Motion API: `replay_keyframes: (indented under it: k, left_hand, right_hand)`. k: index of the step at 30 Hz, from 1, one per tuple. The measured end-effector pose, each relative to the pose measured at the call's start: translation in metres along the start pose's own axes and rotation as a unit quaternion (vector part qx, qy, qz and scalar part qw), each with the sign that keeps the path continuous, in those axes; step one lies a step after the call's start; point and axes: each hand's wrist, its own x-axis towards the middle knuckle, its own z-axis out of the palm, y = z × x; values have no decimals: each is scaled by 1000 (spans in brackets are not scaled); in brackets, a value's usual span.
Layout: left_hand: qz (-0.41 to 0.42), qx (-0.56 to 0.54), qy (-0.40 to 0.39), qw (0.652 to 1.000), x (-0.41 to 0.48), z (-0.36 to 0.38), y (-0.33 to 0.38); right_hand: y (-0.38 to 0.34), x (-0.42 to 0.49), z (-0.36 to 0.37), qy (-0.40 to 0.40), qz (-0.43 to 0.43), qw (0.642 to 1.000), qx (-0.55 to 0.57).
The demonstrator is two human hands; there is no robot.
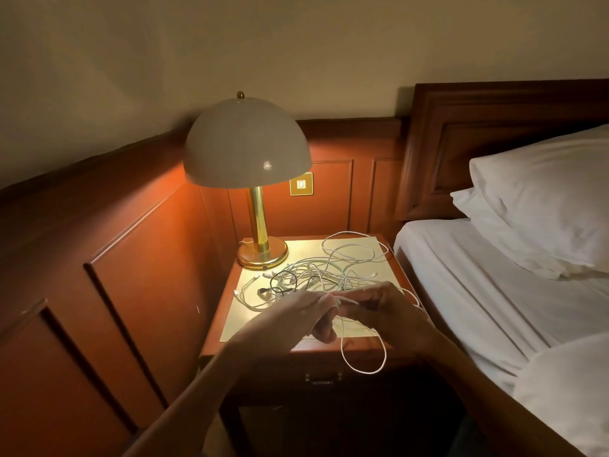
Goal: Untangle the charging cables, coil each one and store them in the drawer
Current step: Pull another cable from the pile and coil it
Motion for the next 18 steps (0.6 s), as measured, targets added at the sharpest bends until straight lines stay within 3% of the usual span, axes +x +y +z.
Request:
replay_keyframes:
  k: [1,3,8,15,18]
  left_hand:
    - [34,94,74,992,-1,8,1]
    - [145,238,188,942,-3,23,1]
    - [263,297,280,874,1,26,-8]
    - [247,151,354,889,9,37,13]
    - [219,323,386,836,14,22,8]
  right_hand:
    - [0,-1,2,13,-2,1000,7]
    - [-4,-2,3,42,-16,999,5]
    - [-20,-1,2,93,-65,993,-18]
    - [-31,11,-5,125,-72,988,-61]
    - [-30,12,-8,135,-45,986,-89]
